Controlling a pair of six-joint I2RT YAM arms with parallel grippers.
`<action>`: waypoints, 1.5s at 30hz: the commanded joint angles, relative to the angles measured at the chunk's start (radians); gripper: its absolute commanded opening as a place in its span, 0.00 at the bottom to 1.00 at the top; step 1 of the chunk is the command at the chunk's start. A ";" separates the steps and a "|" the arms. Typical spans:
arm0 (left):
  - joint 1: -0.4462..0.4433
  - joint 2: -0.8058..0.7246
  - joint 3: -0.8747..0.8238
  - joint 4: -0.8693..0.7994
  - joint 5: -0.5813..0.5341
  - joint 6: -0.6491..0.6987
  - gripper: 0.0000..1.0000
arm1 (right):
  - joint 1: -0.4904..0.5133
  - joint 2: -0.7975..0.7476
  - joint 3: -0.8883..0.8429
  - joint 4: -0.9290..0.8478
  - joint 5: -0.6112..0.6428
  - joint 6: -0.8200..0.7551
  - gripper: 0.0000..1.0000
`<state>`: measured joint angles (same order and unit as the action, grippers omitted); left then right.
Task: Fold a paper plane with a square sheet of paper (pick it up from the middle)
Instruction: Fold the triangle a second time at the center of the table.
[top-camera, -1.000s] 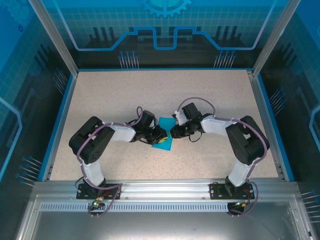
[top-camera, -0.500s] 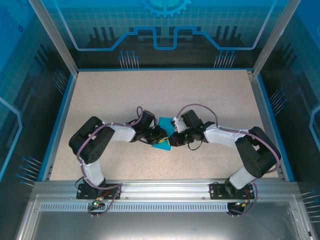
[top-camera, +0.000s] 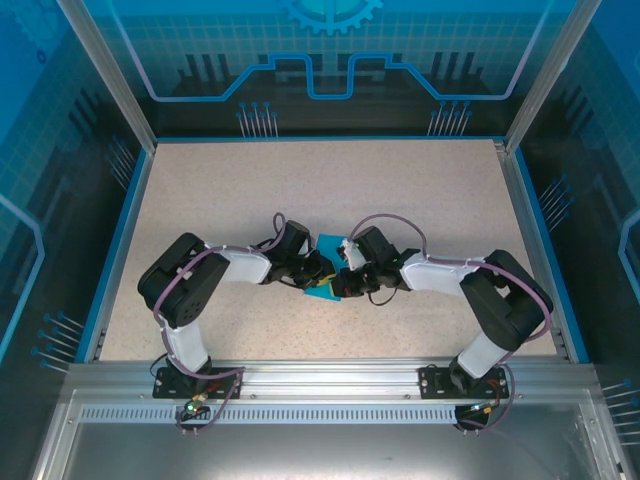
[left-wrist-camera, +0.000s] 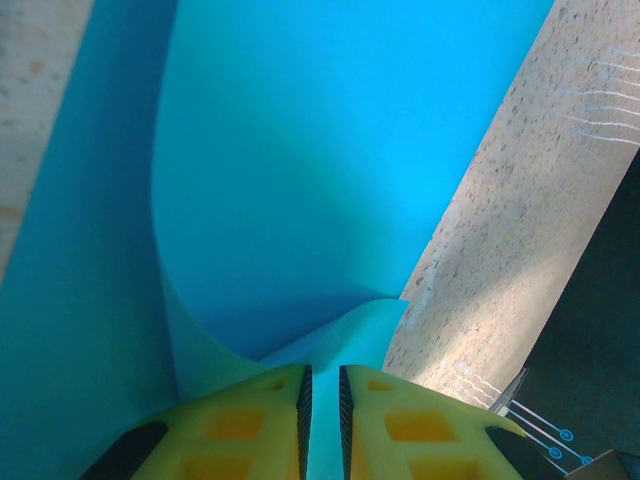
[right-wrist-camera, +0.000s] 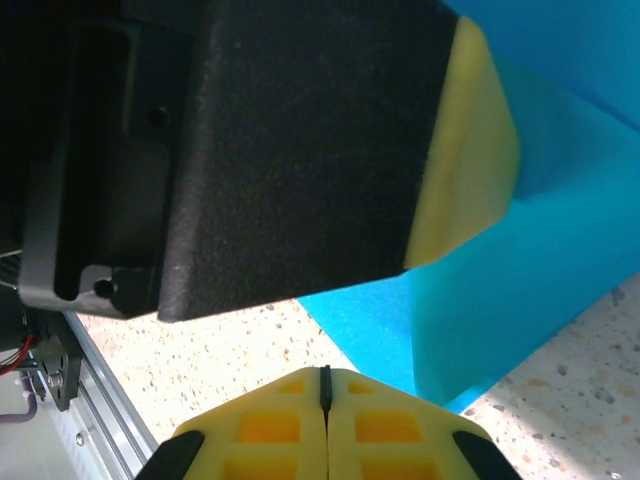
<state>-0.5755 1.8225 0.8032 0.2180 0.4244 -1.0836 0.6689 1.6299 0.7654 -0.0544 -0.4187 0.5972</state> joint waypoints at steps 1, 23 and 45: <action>-0.009 0.027 0.003 -0.028 -0.007 -0.009 0.19 | 0.001 0.033 0.009 0.021 0.005 0.032 0.06; -0.009 0.045 0.009 -0.024 -0.004 -0.006 0.19 | -0.037 0.078 -0.058 -0.040 0.013 0.044 0.08; -0.009 0.057 0.008 -0.030 -0.005 -0.004 0.18 | -0.041 -0.038 -0.042 -0.028 -0.041 0.170 0.10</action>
<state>-0.5789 1.8336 0.8104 0.2272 0.4286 -1.0832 0.6342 1.6245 0.7319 -0.1108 -0.4290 0.7074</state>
